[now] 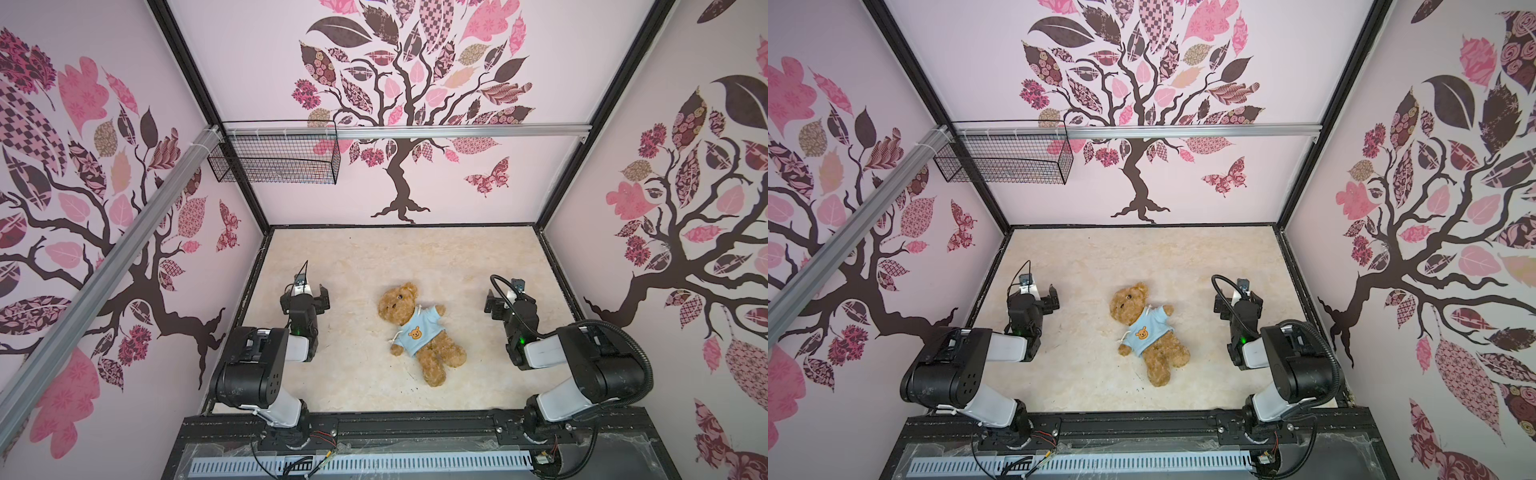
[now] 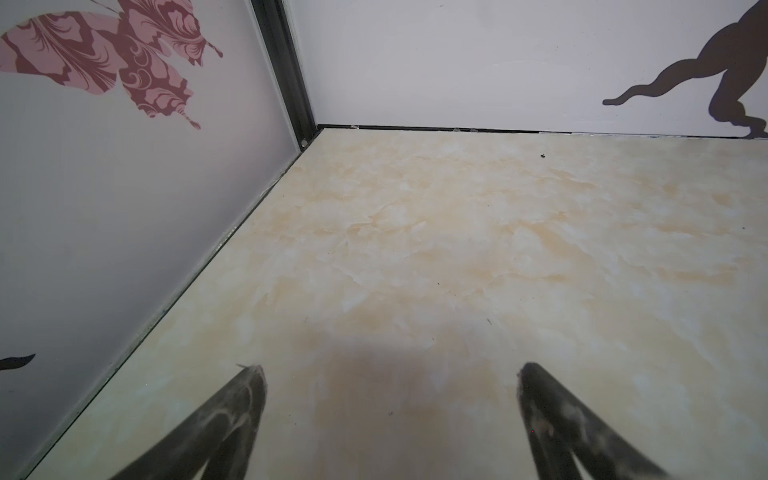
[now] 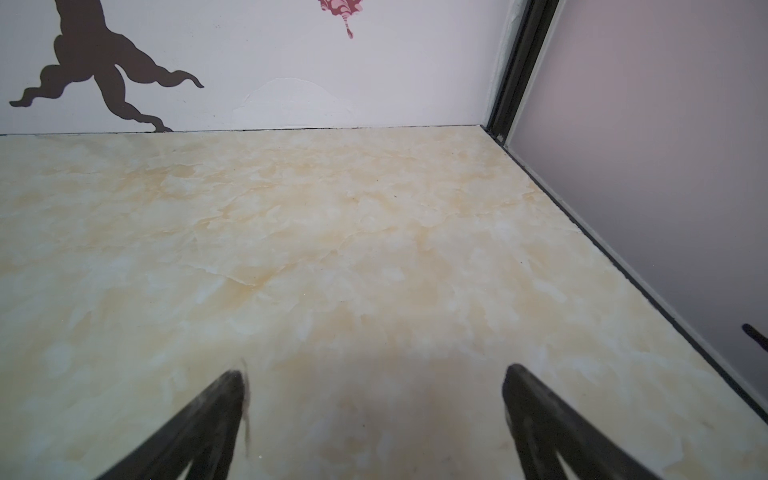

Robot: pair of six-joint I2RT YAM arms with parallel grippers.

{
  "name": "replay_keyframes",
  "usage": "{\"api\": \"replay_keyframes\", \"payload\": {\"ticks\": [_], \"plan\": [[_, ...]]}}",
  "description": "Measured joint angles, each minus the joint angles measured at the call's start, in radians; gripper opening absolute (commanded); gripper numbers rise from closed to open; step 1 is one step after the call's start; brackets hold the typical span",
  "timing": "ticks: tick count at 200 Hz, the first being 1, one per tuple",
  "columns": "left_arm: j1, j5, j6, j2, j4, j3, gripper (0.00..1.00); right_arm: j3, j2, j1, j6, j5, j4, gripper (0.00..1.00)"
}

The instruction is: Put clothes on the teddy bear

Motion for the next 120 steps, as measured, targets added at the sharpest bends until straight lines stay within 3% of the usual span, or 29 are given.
{"api": "replay_keyframes", "payload": {"ticks": [42,120], "plan": [[0.01,0.005,-0.011,-0.001,-0.001,0.0,0.97,0.031,0.0,-0.032,0.024,-0.065,0.0,1.0],[0.013,0.017,-0.016,-0.001,-0.015,0.0,0.97,0.031,0.0,-0.032,0.034,-0.085,0.0,0.99]]}}
